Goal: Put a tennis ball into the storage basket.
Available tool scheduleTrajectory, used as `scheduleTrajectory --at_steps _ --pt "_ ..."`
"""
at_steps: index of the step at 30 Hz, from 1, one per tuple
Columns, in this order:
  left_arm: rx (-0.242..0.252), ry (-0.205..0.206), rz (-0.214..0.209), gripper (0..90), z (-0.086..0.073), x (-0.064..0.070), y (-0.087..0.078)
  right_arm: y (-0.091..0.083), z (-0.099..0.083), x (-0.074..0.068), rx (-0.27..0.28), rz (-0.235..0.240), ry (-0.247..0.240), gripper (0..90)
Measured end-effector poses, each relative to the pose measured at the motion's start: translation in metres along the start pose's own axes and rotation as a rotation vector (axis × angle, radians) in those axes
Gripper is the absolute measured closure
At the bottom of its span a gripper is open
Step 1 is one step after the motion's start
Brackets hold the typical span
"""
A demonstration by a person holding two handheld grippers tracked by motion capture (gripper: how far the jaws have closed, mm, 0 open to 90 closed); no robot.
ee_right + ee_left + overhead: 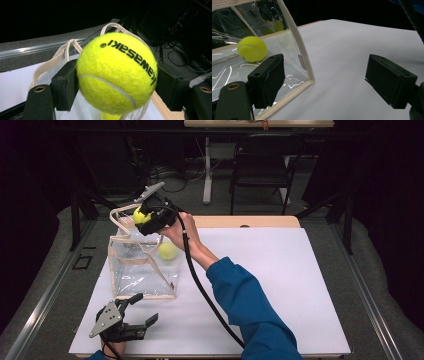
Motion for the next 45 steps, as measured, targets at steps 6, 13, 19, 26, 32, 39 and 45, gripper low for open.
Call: scheduleTrajectory --at_steps 6,13,19,26,32,39,45 --pt "0.0 0.0 0.001 15.8 0.0 0.0 -0.001 0.001 0.0 0.0 -0.001 0.001 0.003 26.6" --pt "0.0 0.0 0.001 15.8 0.0 0.0 -0.001 0.007 -0.002 0.0 -0.013 0.003 0.007 26.5" --pt "0.001 0.001 0.0 15.8 0.0 0.0 -0.001 0.01 -0.004 0.0 -0.021 0.006 0.013 26.6" --pt "0.004 -0.002 0.0 15.8 0.001 0.0 -0.001 0.015 -0.007 0.001 -0.037 0.012 0.02 26.5" --pt "0.004 -0.003 0.0 15.8 0.0 0.0 -0.001 0.017 -0.008 0.001 -0.045 0.011 0.027 26.4" --pt "0.007 -0.003 0.001 15.8 0.001 0.0 -0.001 0.02 -0.008 0.002 -0.054 0.002 0.026 26.3" --pt "0.012 -0.006 0.002 15.8 0.001 0.0 -0.002 0.023 -0.008 0.002 -0.061 0.003 0.033 26.1"
Point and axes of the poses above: each handheld gripper's, and its own axes: y roughly forward along the jaws, z roughly out of its top, x roughly to its right, the point moved 3 cm from there along y, roughly forward along the jaws, and after that the axes turned 6 degrees about -x, right-handed, at the moved point
